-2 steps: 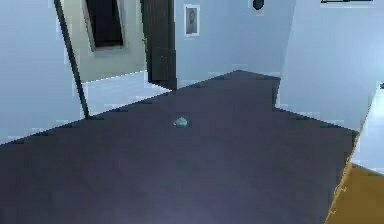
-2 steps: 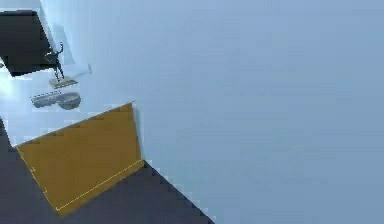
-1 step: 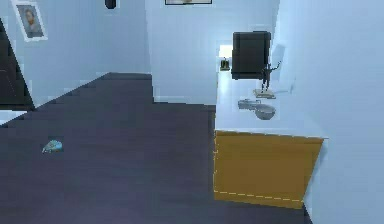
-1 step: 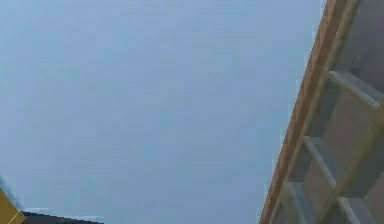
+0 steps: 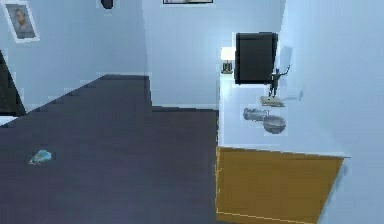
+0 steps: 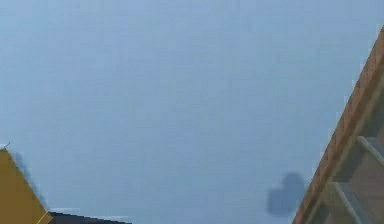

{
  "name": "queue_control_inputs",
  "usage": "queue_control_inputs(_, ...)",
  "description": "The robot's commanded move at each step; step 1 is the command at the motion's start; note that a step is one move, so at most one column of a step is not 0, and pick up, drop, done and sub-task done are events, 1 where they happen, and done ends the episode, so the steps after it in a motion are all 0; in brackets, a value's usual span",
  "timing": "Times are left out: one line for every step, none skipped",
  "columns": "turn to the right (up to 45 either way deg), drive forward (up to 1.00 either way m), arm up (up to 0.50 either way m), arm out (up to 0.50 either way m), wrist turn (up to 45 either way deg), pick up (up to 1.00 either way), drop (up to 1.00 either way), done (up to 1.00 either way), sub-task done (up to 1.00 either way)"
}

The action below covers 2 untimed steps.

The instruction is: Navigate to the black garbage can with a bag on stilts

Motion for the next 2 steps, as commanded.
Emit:
queue_control_inputs(-45.0,0.00,0.00,0.00,0.0,0.00,0.00,0.00,0.00)
queue_control_inputs(-42.0,0.00,0.00,0.00,0.0,0.00,0.00,0.00,0.00)
